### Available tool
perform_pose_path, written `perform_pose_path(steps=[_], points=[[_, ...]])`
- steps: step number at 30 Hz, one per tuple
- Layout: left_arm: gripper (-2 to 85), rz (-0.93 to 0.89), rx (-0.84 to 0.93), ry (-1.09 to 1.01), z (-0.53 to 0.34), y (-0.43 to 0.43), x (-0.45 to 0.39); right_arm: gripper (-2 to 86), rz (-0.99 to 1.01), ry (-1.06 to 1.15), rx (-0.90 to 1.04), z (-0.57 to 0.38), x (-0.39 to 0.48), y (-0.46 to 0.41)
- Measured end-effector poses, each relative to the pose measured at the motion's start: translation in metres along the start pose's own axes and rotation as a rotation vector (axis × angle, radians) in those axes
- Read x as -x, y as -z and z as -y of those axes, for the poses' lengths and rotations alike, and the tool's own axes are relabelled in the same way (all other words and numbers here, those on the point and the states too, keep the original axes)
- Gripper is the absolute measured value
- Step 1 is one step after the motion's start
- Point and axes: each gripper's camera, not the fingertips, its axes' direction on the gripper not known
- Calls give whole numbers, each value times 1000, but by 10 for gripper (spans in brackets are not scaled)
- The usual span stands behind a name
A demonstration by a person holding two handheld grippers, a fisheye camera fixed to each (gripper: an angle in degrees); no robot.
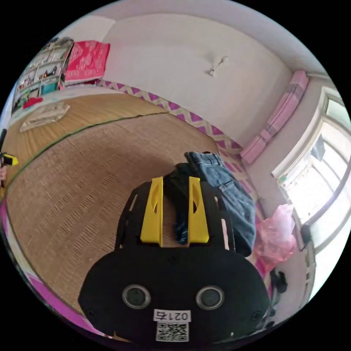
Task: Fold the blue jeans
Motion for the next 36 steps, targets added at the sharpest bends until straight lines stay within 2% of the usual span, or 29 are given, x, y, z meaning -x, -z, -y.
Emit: perform_pose_path(steps=[3, 8, 16, 19, 24, 26, 28, 31, 34, 36], points=[[-9, -30, -28, 16, 2, 6, -6, 128, -112, 113, 50, 23, 4, -24], [-9, 13, -12, 21, 13, 6, -27, 128, -176, 221, 179, 51, 10, -64], [-9, 5, 0, 40, 31, 12, -43, 57, -199, 227, 249, 63, 14, -95], [-9, 3, 1, 48, 38, 17, -48, 42, -164, 107, 266, 72, 0, -89], [-9, 4, 3, 49, 50, 25, -56, 33, 102, -449, 115, 67, -103, -27], [-9, 6, 7, 52, 56, 30, -59, 32, 175, -544, 51, 62, -130, 4], [-9, 8, 10, 53, 61, 33, -61, 32, 218, -529, -30, 64, -140, 44], [-9, 8, 12, 58, 70, 40, -63, 34, 224, -400, -133, 87, -109, 115], [-9, -6, 1, 59, 77, 50, -64, 35, 265, -248, -190, 114, -29, 169], [-9, -19, -17, 67, 80, 58, -63, 36, 323, -123, -207, 132, 63, 190]])
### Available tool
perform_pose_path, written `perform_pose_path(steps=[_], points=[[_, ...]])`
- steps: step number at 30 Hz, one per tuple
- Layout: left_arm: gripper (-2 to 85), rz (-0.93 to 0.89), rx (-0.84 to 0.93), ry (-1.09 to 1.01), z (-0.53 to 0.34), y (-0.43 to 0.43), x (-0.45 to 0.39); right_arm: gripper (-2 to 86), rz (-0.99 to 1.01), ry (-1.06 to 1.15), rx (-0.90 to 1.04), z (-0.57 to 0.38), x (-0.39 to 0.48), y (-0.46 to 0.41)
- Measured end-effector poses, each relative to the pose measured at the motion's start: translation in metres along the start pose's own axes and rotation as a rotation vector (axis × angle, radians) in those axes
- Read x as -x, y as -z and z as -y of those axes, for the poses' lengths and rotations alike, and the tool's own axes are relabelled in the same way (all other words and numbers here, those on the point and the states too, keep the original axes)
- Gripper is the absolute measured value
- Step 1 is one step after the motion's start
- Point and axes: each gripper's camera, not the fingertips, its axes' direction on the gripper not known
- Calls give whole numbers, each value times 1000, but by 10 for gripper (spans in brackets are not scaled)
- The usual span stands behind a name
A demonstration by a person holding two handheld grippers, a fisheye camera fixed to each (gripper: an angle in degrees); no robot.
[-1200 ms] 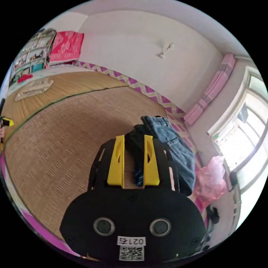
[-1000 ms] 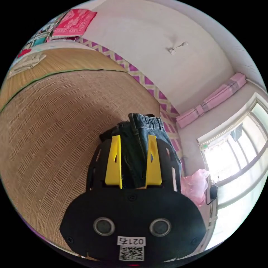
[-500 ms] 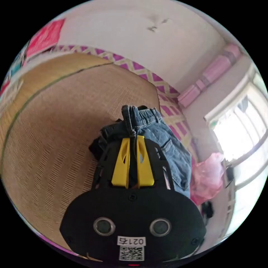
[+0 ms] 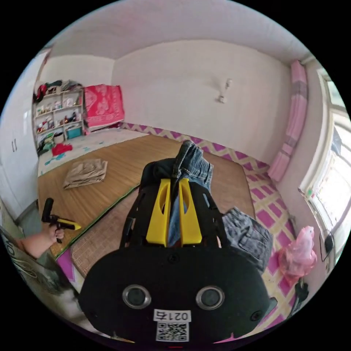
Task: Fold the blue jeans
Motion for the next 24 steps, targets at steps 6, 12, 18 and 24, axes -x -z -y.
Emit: perform_pose_path(steps=[6, 12, 18, 24], points=[[-9, -189, -4, -15, 5, 48, -29, 34, 195, 298, 183, -54, 257, -126], [-9, -152, 5, -14, -49, 126, -50, 36, 172, 329, 224, -132, 379, -169], [-9, -134, -74, 61, -75, 179, -40, 101, 262, 258, 288, -146, 369, -181], [-9, -210, -102, 93, -68, 190, -41, 132, 312, 287, 238, -159, 366, -154]])
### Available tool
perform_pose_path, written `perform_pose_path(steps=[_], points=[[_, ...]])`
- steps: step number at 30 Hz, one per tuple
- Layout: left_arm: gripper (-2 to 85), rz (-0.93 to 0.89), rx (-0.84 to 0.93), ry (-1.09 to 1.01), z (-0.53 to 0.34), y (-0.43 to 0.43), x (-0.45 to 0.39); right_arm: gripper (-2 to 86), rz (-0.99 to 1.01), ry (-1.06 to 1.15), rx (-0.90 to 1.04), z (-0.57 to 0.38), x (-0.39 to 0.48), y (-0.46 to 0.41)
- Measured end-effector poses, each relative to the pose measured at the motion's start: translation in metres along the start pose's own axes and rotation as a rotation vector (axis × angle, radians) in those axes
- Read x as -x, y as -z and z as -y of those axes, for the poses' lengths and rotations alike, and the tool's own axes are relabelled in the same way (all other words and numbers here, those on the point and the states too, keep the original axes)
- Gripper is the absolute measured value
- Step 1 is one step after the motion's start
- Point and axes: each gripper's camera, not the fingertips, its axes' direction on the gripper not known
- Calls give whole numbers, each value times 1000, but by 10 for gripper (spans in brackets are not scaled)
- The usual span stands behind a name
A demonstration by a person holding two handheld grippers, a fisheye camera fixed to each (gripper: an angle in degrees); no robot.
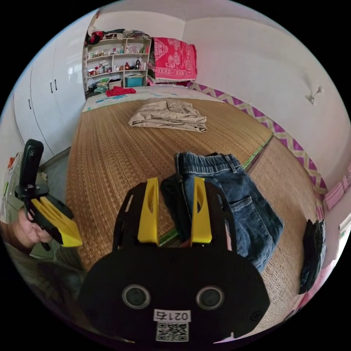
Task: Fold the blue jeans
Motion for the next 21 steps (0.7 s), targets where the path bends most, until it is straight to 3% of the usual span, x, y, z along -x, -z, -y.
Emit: perform_pose_path(steps=[7, 10, 12, 16, 18, 21], points=[[-9, 1, -1, 30, 20, -2, -14, 68, -166, -26, 34, -3, -12, -52], [-9, 20, -1, 40, 26, 0, -25, 52, 37, -254, -90, -31, -73, -19], [-9, 24, -5, 44, 31, 0, -33, 50, 177, -413, -229, -76, -145, 33], [-9, 8, -3, 36, 53, -13, -54, 50, 195, -591, -398, -175, -245, 130], [-9, 3, 5, 22, 66, -26, -66, 51, 157, -715, -492, -262, -296, 187], [-9, -15, 26, 0, 91, -57, -89, 57, 37, -876, -479, -372, -339, 218]])
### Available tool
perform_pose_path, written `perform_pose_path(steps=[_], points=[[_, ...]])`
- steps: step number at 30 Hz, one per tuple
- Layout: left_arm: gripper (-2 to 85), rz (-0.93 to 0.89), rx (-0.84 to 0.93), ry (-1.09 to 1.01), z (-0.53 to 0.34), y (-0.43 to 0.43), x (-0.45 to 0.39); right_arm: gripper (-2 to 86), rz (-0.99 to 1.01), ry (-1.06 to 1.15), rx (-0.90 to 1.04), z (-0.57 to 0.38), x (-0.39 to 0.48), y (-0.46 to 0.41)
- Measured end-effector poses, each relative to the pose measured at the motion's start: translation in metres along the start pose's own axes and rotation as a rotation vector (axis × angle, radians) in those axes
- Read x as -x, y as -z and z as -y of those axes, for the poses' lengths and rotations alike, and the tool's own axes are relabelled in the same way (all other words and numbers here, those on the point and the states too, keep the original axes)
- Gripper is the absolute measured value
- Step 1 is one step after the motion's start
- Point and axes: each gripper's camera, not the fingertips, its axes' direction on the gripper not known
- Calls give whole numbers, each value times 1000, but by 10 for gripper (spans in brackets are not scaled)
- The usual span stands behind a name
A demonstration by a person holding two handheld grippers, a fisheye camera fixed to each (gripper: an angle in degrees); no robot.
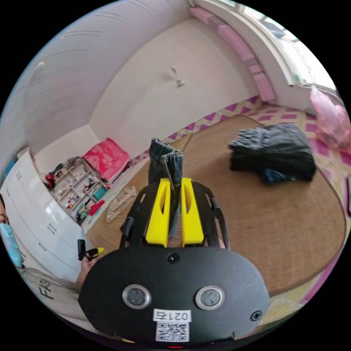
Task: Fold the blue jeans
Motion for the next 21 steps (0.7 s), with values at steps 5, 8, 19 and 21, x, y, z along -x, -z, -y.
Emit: perform_pose_path(steps=[5, 8, 19, 21], points=[[3, 61, 87, -219, 43, -92, -71, 68, -111, -282, 236, -82, -177, -16], [28, 199, 177, -406, 65, -158, -128, 62, 167, -461, 71, -123, -235, 12], [80, 599, 491, -762, 152, -418, -232, 16, 50, -424, 122, -160, -266, 7], [93, 650, 567, -796, 159, -456, -233, 6, 18, -418, 168, -162, -270, -1]])
